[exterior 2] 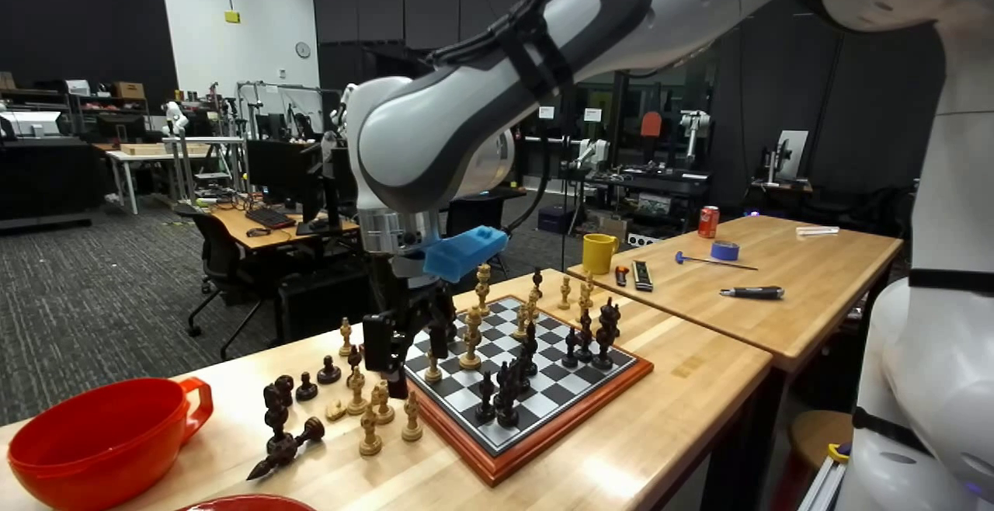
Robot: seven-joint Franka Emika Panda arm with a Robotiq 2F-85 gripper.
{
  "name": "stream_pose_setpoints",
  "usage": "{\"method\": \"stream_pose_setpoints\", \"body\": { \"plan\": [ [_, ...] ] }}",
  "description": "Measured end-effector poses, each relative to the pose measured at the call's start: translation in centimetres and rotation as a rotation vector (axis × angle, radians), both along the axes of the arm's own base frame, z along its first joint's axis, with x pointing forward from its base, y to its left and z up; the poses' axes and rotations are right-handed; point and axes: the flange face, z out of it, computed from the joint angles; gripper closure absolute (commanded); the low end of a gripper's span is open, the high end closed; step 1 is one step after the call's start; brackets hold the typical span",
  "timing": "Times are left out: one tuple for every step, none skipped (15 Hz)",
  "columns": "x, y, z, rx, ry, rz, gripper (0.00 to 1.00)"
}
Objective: Move the black bishop to the right, pick up two of the beige chess pieces and put them on the chess board
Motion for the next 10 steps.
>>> {"method": "stream_pose_setpoints", "body": {
  "plan": [
    [0.1, 0.0, -0.4, -0.003, 0.004, 0.002, 0.0],
    [0.3, 0.1, -0.8, -0.005, 0.009, 0.004, 0.0],
    [0.4, 0.2, -1.4, -0.007, 0.014, 0.007, 0.0],
    [0.6, 0.3, -1.9, -0.007, 0.018, 0.008, 0.0],
    [0.8, 0.4, -2.4, -0.007, 0.023, 0.01, 0.0],
    [1.1, 0.5, -2.9, -0.005, 0.028, 0.011, 0.0],
    [1.3, 0.6, -3.3, -0.004, 0.031, 0.013, 0.0],
    [1.5, 0.7, -3.6, -0.002, 0.032, 0.015, 0.0],
    [1.8, 0.8, -3.9, 0.0, 0.033, 0.017, 0.0],
    [2.0, 0.9, -4.1, 0.001, 0.036, 0.017, 0.25]
  ]
}}
